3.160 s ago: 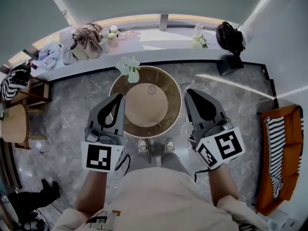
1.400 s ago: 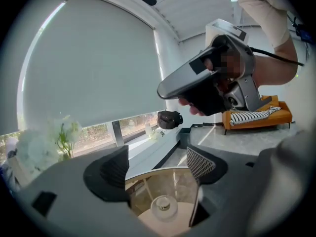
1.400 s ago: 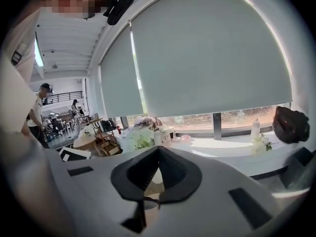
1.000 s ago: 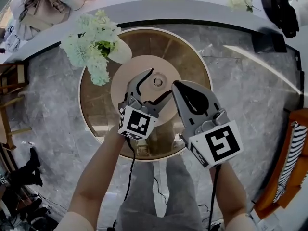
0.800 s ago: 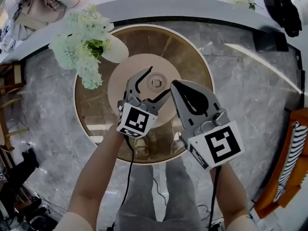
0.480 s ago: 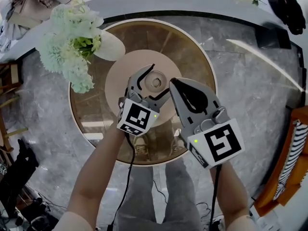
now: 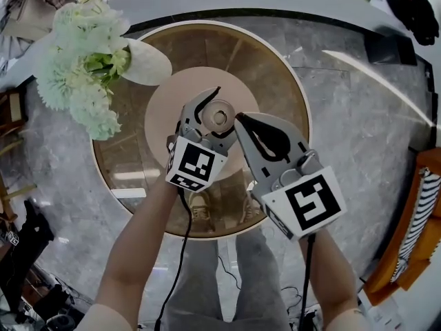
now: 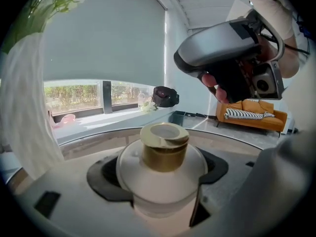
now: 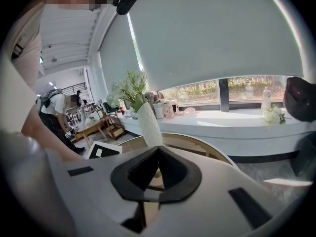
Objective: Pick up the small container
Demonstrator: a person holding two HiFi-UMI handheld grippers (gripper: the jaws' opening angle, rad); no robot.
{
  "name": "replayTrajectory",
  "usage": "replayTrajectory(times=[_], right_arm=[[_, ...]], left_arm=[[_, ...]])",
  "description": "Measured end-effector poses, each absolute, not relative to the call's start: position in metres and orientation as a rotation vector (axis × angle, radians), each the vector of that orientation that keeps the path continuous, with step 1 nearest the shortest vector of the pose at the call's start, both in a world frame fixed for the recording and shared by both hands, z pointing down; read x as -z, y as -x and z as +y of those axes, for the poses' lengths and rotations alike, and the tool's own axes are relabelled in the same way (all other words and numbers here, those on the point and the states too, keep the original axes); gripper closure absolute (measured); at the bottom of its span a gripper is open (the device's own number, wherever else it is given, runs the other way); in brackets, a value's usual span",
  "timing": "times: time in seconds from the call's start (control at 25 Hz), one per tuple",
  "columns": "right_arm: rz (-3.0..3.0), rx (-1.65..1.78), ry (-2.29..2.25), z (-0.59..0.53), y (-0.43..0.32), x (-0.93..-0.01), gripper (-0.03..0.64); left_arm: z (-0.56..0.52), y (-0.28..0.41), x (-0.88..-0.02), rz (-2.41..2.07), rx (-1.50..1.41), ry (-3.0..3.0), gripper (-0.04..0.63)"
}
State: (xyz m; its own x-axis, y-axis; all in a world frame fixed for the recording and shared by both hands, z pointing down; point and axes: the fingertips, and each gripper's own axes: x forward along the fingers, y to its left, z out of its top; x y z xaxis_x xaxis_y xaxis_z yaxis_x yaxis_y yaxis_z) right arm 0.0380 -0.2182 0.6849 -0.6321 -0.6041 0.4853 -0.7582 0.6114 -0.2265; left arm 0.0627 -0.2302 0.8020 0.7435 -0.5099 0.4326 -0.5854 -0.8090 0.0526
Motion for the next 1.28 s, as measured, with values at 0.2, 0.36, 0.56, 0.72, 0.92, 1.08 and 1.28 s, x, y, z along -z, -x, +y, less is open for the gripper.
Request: replayTrajectory(times=[0.2,0.36,0.56,0.72,0.92,1.08,1.28], right_arm=[[-2.482,-0.617,-1.08,-0.217,-0.031,-0.691,0.611],[-2.485,-0.617,-1.031,-0.216,-0.022,-0.699,0.598],[-2.448,-0.594,-0.969,-0.214,-0.008,-0.715,0.47],[-2.413,-0.6,-0.928,-0.212,-0.003,-0.729,0.456],[-2.384,-0.569,-0.907,-0.217,-0.003,-0.738,0.456],[-2.356,-0.59,-0.854,-0.215,-0.005,-0.75,0.456],[-2.356,-0.576,-0.8,-0.215,-0.002,-0.753,0.457]], left_arm=[[-0.23,-0.062,-0.803,-0.873,-0.636,-2.77,0.241],[-0.23,-0.062,-0.804,-0.868,-0.645,-2.777,0.243],[-0.23,-0.062,-0.803,-0.866,-0.645,-2.777,0.244],[-0.229,-0.062,-0.803,-0.863,-0.645,-2.778,0.244],[-0.229,-0.062,-0.803,-0.859,-0.644,-2.779,0.244],[-0.228,-0.063,-0.803,-0.838,-0.647,-2.788,0.244],[-0.228,-0.063,-0.804,-0.82,-0.653,-2.796,0.244]])
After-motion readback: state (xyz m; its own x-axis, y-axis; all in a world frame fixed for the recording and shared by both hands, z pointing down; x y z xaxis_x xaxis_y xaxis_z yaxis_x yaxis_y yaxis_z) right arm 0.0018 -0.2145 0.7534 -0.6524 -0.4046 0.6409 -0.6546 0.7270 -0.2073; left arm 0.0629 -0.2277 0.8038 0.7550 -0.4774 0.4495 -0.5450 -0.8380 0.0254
